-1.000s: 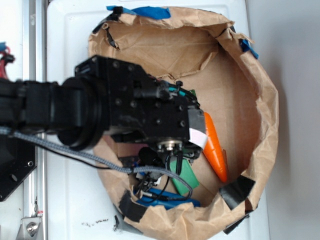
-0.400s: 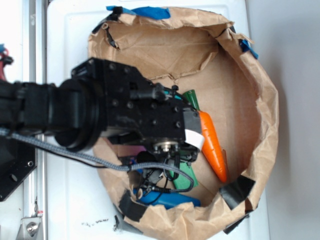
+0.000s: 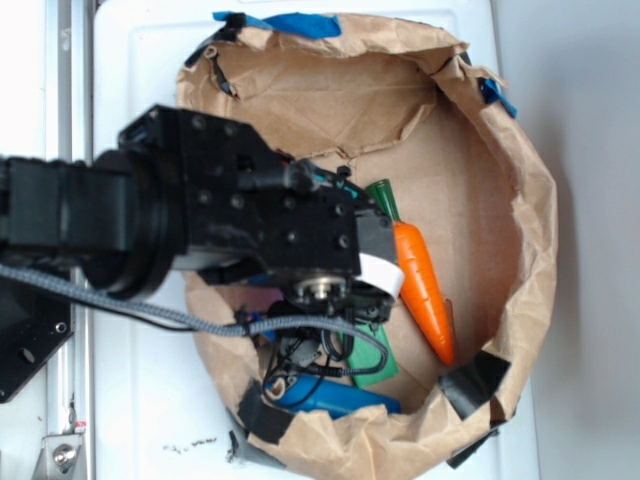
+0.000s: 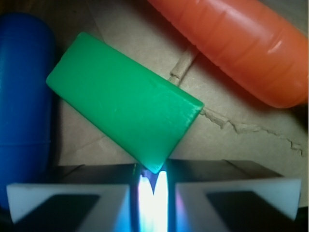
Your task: Grab the green block.
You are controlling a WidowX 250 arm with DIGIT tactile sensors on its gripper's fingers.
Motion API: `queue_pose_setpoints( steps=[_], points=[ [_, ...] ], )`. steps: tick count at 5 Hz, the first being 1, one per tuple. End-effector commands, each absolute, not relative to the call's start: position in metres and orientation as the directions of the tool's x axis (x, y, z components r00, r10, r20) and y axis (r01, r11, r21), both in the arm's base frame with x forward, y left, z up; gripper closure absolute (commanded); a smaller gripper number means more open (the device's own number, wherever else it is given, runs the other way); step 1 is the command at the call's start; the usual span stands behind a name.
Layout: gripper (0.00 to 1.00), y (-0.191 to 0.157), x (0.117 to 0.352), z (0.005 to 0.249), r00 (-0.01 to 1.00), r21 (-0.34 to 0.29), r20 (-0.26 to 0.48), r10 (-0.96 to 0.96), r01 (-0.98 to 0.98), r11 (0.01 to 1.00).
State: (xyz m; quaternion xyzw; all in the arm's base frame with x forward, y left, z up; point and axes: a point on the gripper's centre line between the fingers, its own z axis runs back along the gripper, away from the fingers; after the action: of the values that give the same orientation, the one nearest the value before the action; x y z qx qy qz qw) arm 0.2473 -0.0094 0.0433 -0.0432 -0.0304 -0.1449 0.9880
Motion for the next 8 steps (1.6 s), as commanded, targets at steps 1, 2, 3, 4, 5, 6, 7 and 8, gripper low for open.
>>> queue_pose_setpoints(
  steps=[1,2,3,4,5,6,7,8],
  points=[
    [0.00,-0.004,0.253,0.072,0.953,-0.007,0.123,-0.276,0.279,0.960],
    [0.00,-0.002,0.255,0.094,0.909,0.054,0.132,-0.396,0.392,0.918],
    [0.00,-0.007,0.273,0.105,0.842,0.034,0.046,-0.537,0.536,0.843],
    [0.00,-0.006,0.285,0.095,0.820,0.017,-0.020,-0.572,0.573,0.820],
    [0.00,-0.014,0.292,0.083,0.758,0.032,-0.006,-0.652,0.652,0.757],
    [0.00,-0.022,0.284,0.069,0.709,0.032,0.062,-0.702,0.702,0.712],
    [0.00,-0.028,0.279,0.040,0.707,-0.104,0.054,-0.705,0.706,0.700],
    [0.00,-0.029,0.281,0.015,0.710,-0.098,-0.006,-0.704,0.700,0.707]
  ],
)
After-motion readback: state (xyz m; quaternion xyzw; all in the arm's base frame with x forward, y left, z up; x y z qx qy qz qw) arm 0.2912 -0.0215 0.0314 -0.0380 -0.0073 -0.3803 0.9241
